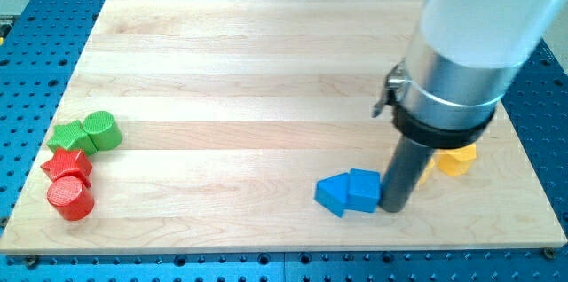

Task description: Place the triangle at the center of the board

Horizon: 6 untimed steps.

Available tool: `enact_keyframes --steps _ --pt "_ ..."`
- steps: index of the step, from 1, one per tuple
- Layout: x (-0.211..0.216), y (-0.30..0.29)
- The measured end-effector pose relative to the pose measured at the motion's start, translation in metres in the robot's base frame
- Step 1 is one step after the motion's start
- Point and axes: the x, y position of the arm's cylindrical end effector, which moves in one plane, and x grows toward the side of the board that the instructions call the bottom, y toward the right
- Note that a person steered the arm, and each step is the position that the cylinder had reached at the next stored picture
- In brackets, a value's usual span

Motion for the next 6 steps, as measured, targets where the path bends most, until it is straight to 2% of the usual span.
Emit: enact_keyframes --steps 1,2,4,5,6 --pt "0.026 -0.009" --pt "0.028 -0.066" --pt "-0.07 -0.069" --pt "-0.135 -0.068" --pt "-0.055 -0.071"
